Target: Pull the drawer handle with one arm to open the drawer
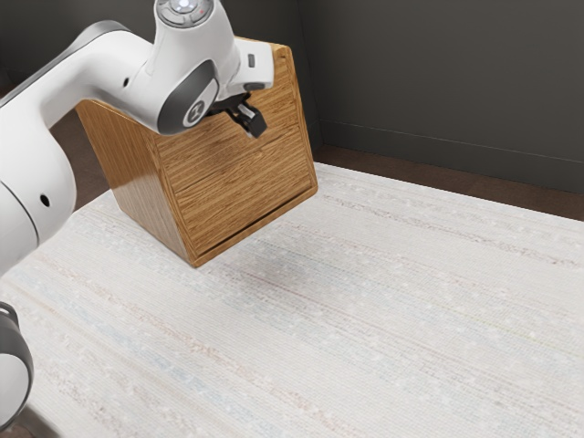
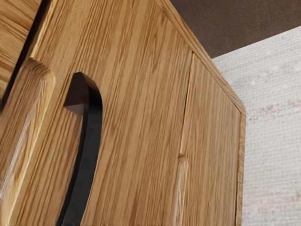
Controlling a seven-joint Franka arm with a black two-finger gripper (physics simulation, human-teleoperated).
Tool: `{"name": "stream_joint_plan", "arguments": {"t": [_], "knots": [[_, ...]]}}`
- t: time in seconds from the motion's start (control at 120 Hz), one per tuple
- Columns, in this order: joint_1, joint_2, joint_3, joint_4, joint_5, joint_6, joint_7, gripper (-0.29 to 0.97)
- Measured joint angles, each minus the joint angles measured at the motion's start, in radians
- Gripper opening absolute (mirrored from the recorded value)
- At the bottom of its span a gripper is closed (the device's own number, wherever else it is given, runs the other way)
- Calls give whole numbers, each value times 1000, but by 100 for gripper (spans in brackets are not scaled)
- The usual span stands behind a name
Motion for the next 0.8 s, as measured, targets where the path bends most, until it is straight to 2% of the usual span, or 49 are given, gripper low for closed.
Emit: {"name": "stream_joint_plan", "arguments": {"t": [0.592, 0.8], "knots": [[17, 5, -14, 2, -8, 25, -2, 68], [9, 4, -12, -17, -39, 29, -4, 69]]}}
